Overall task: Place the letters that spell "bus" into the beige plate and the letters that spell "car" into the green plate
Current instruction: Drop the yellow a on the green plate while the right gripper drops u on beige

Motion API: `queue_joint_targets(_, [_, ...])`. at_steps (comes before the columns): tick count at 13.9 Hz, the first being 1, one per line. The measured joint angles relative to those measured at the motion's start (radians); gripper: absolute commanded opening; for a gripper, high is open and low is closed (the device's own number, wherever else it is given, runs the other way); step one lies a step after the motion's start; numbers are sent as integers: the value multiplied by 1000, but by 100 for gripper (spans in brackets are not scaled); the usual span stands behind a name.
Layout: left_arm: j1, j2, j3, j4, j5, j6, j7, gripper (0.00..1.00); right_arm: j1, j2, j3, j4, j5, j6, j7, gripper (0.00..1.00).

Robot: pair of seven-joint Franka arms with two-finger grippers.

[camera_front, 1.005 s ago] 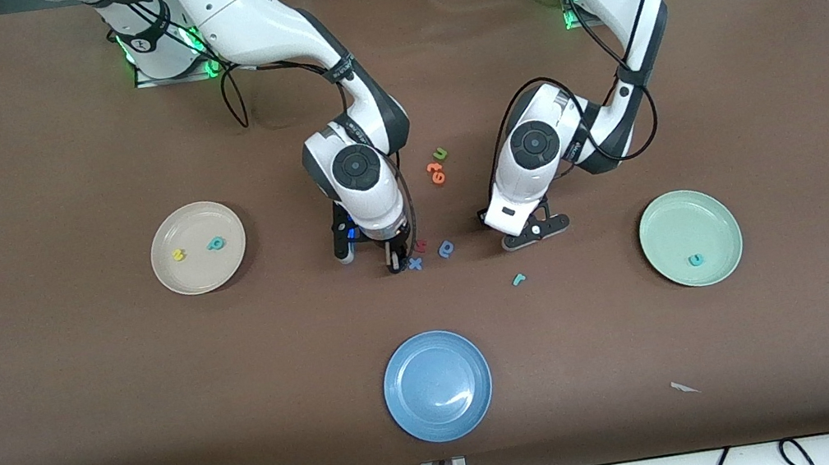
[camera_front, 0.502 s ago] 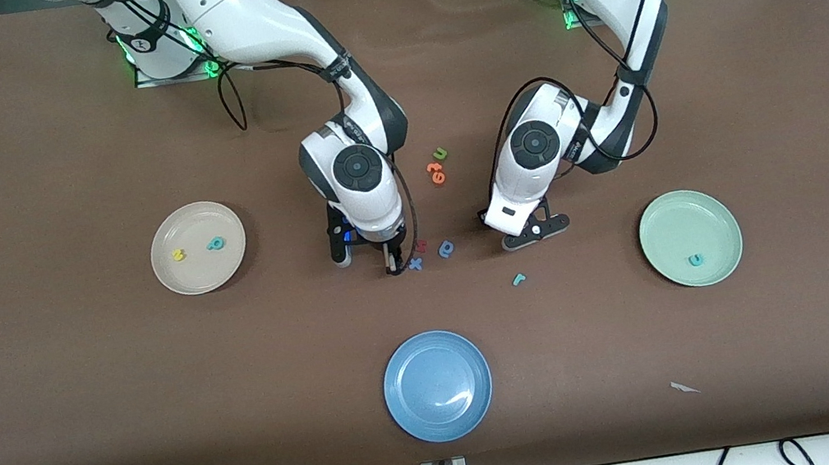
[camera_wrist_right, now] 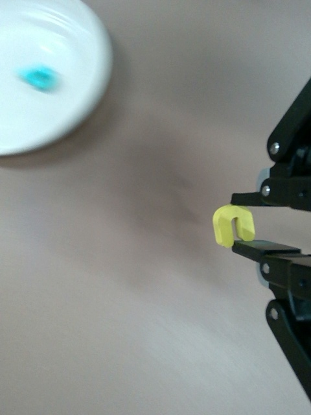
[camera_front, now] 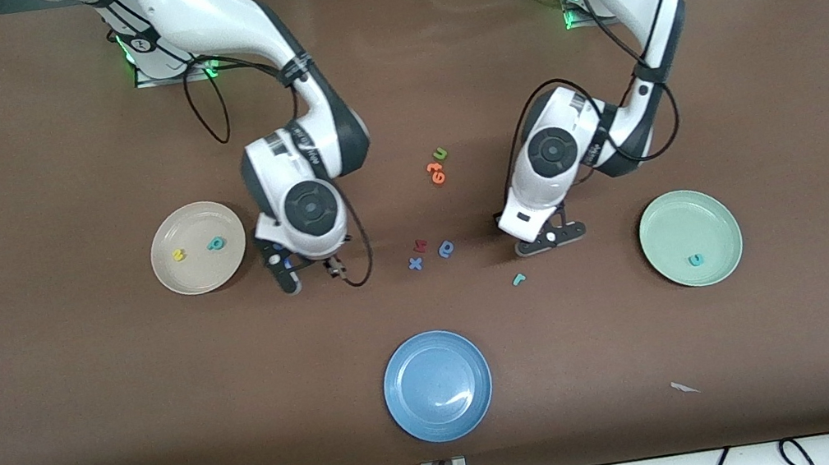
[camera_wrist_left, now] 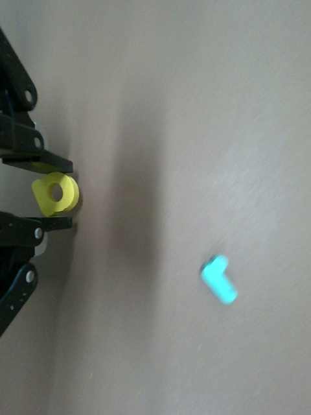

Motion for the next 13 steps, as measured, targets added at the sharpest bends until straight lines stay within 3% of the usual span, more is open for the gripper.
queue_joint_targets(5, [174, -42, 7, 22, 1, -81, 310, 22, -12, -173, -157, -300, 0, -1, -407, 8])
queue_joint_targets(8, [262, -59, 14, 23, 6, -100, 459, 21, -16, -263, -207, -530, 0, 153, -572, 14])
queue_joint_targets(9, [288, -59, 18, 23, 28, -101, 493, 21, -16, -274, -208, -604, 0, 231, -606, 27])
queue_joint_targets(10, [316, -58, 19, 22, 65, -103, 519, 21, -15, -275, -207, -669, 0, 306, -633, 79])
queue_joint_targets(11, [345, -56, 20, 22, 110, -105, 542, 22, -13, -275, -204, -721, 0, 368, -648, 99])
queue_joint_targets(12, [374, -51, 20, 22, 157, -106, 564, 37, -9, -275, -202, -749, 0, 397, -651, 100])
queue_joint_targets(13, [398, -45, 20, 22, 197, -106, 587, 79, -5, -277, -201, -755, 0, 400, -652, 100])
